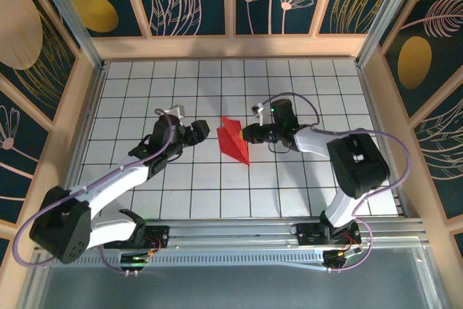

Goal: Fold a paper plane with a square sheet of paper (fold left side to right side)
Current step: Turn over the paper at the center of the table.

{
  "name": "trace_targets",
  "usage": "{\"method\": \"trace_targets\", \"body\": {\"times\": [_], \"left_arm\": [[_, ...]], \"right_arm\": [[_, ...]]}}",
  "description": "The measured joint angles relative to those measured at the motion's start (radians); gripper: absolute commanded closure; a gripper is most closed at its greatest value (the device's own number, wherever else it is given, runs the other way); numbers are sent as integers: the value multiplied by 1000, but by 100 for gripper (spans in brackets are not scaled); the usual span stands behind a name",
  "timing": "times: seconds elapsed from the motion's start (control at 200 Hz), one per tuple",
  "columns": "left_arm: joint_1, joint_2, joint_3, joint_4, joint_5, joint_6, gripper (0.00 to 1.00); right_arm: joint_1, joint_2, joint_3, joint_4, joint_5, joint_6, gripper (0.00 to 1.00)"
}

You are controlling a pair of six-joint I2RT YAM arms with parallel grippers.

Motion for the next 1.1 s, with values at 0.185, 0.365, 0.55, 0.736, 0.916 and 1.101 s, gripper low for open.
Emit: {"method": "trace_targets", "body": {"times": [0.185, 0.365, 0.55, 0.736, 0.916, 1.101], "left_arm": [[59, -138, -95, 227, 126, -73, 22], [60, -118, -91, 420, 313, -122, 26], [49, -34, -46, 513, 437, -151, 29], [17, 36, -3, 538, 485, -151, 34], [5, 71, 18, 538, 496, -150, 38], [4, 84, 21, 537, 496, -147, 48]], "right_arm": [[-60, -191, -116, 216, -76, 126, 100], [-68, -232, -160, 445, -177, 289, 100], [-63, -232, -163, 601, -235, 414, 100], [-39, -230, -163, 662, -258, 474, 100], [-11, -222, -162, 681, -269, 496, 100], [0, -208, -161, 686, -269, 511, 100]]}}
